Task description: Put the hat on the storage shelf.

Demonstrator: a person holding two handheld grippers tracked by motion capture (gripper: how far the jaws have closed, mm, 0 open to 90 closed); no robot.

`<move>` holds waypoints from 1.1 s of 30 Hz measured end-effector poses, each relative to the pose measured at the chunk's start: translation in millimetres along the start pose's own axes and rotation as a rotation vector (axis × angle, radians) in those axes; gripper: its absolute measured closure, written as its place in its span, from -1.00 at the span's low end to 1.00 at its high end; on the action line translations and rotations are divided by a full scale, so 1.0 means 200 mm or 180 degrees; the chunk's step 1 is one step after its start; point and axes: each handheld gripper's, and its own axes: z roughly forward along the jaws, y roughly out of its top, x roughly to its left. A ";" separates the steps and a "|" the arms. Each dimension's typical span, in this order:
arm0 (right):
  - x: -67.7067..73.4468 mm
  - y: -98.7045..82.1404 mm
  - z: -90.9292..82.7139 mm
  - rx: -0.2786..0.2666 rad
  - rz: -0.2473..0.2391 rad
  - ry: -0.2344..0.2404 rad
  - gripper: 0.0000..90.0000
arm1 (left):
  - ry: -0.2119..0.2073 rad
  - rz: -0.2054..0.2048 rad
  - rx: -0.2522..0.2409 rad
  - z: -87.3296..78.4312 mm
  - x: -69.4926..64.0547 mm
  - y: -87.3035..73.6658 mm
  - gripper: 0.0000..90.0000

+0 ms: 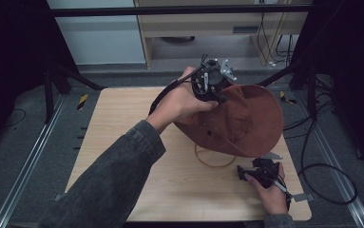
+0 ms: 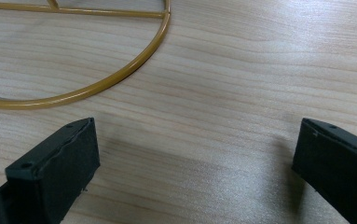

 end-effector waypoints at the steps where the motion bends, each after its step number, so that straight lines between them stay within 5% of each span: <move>1: 0.00 0.00 0.00 -0.0001 0.0000 0.0001 -0.99 | 0.0010 -0.0007 -0.0014 0.00 0.00 0.00 0.40; 16: 0.00 0.00 0.00 0.0000 -0.0001 -0.0001 -0.99 | 0.0064 -0.0276 -0.0115 -0.05 -0.01 -0.02 -0.64; 33: 0.00 0.00 0.00 -0.0001 -0.0006 0.0002 -0.99 | 0.0040 -0.0430 -0.0289 -0.17 -0.02 -0.13 -0.84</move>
